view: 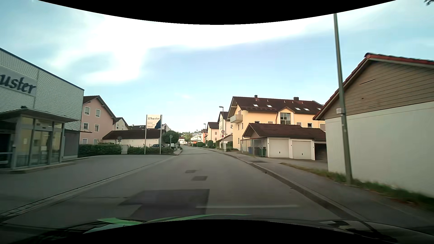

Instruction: Follow the waypoints while adhering to traffic rules and regulations

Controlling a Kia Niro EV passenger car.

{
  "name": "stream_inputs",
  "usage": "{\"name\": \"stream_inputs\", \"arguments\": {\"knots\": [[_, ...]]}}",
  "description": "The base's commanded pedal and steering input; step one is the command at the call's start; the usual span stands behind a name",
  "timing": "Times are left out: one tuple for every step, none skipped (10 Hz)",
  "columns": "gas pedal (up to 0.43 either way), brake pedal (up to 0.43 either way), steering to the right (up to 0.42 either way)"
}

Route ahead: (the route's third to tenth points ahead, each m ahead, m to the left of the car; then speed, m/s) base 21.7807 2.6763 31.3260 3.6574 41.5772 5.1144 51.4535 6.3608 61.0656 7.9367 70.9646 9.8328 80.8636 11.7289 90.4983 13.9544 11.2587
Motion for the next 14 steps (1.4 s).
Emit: {"name": "stream_inputs", "arguments": {"knots": [[0.000,0.000,-0.021],[0.000,0.000,-0.022],[0.000,0.000,-0.023],[0.000,0.000,-0.023],[0.000,0.000,-0.023],[0.000,0.000,-0.024],[0.000,0.000,-0.025],[0.000,0.000,-0.025],[0.000,0.000,-0.025],[0.000,0.000,-0.025],[0.000,0.000,-0.025],[0.000,0.000,-0.025],[0.000,0.000,-0.025],[0.000,0.000,-0.025]]}}
